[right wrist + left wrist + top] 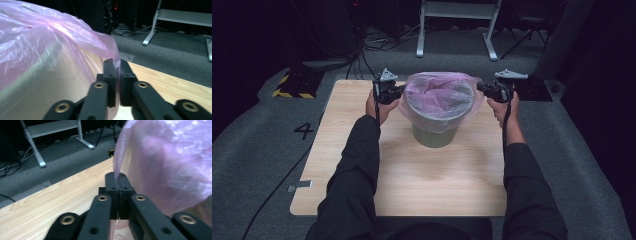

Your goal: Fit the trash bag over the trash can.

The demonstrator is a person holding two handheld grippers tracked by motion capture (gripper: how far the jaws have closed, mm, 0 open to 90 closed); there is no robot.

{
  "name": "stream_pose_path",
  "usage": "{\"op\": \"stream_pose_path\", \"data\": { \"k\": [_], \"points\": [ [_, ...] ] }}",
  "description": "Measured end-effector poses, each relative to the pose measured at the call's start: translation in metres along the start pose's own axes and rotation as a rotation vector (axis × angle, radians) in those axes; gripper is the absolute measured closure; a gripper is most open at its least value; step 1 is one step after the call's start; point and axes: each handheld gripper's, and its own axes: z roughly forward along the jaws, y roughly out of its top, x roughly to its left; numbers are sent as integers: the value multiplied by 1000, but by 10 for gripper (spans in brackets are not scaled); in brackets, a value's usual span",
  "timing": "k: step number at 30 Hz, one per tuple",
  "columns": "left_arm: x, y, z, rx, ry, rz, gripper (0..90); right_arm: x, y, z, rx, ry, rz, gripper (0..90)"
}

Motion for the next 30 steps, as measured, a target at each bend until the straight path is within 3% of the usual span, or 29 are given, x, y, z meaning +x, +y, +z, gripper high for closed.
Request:
{"op": "stream_pose_path", "data": {
  "k": [4,6,14,23,30],
  "points": [
    [-3,2,3,27,10,19,900,4,4,10,37,-13,-25,900],
    [-4,3,5,45,23,28,900,4,4,12,41,-12,-22,900],
    [-6,-1,18,133,21,32,900,10,1,32,148,-55,-14,900],
    [-7,-10,28,199,24,24,900,18,-12,57,284,-6,-15,900],
    [-2,-26,27,231,18,8,900,16,-24,56,323,37,-3,900]
  ]
}}
